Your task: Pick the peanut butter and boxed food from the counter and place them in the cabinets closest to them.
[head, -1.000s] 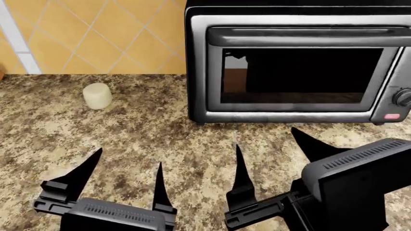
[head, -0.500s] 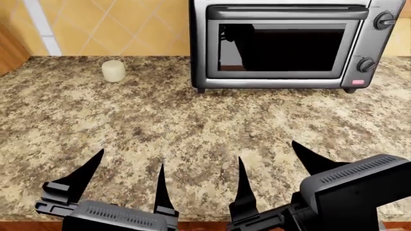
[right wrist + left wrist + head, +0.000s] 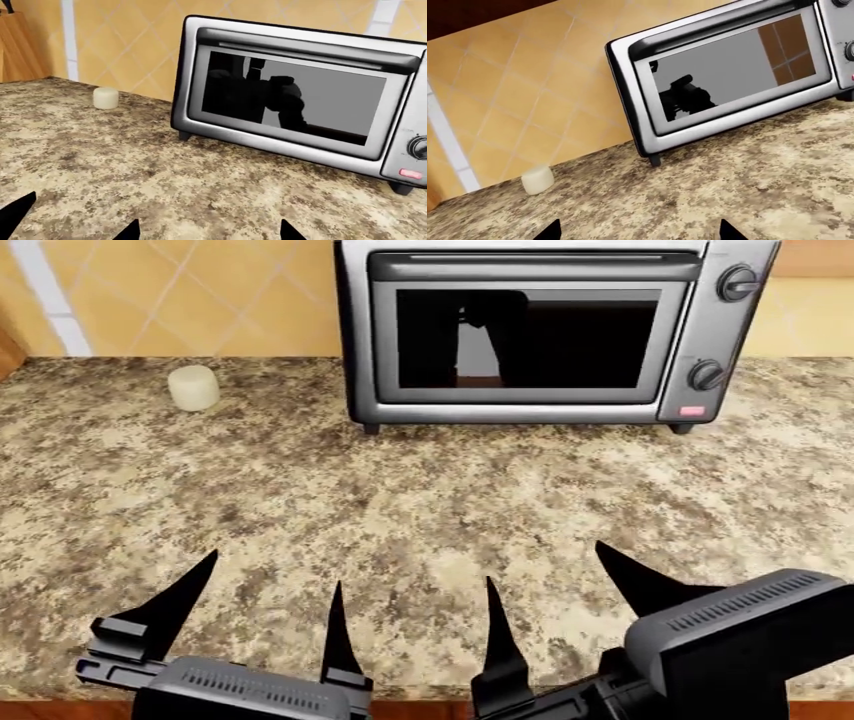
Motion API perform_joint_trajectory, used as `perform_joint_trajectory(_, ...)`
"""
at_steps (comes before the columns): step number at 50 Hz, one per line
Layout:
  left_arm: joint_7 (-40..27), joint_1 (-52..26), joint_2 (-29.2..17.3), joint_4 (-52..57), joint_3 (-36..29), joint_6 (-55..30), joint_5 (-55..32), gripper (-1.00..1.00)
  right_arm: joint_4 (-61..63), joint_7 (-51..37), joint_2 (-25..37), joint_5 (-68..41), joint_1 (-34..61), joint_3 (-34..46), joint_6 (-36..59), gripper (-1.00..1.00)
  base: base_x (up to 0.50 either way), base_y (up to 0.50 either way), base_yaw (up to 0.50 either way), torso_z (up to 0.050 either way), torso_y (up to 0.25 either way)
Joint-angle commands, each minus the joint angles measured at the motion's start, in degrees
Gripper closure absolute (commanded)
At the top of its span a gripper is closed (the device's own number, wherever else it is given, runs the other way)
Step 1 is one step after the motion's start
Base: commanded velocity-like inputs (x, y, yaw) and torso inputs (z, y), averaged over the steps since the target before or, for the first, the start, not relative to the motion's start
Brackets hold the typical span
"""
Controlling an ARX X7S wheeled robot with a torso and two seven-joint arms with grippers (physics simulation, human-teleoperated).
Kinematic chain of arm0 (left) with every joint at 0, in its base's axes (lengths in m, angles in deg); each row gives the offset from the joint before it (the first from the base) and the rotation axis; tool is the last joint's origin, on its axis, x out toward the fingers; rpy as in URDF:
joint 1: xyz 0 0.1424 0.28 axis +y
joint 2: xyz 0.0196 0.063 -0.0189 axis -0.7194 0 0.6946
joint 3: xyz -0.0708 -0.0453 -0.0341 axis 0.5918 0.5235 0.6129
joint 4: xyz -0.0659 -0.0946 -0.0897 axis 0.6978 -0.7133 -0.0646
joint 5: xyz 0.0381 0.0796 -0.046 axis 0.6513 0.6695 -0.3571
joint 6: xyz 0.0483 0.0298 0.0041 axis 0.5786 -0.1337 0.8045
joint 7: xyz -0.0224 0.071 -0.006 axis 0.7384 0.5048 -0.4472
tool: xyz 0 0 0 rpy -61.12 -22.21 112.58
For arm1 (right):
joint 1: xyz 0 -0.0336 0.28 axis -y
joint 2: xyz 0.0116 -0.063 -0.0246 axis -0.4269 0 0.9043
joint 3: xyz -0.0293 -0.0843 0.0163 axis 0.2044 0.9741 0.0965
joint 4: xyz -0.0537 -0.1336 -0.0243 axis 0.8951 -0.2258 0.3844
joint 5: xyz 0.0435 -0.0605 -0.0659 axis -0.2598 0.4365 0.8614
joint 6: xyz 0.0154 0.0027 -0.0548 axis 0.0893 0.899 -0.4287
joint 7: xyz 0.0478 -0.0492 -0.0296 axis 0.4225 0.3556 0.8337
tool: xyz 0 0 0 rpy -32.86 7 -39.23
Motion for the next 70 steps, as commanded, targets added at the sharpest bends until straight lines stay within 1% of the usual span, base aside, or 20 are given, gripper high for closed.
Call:
perform_joint_trajectory(1,0.1,0.4,0.0,0.1,0.1,0.0,0.3,-1.0,0.0,-0.1,-0.1,-0.7,-0.3,0.0,-0.7,-1.0,0.0,-0.5,0.0,0.0,0.0)
perform_joint_trajectory(51,0.9,0.3,0.6,-0.3,1.3,-1.1,-0.7,-1.0,-0.3,0.8,-0.1,-0.8,-1.1,-0.7,-0.6,-1.0,0.0,-0.5,0.0,0.0,0.0)
perform_joint_trajectory(70,1.4,1.2,0.3,-0.7,1.4,-0.5,0.2,-1.0,-0.4,1.2,-0.7,-0.1,-1.5,-0.5,0.0,-1.0,0.0,-0.5,0.0,0.0,0.0)
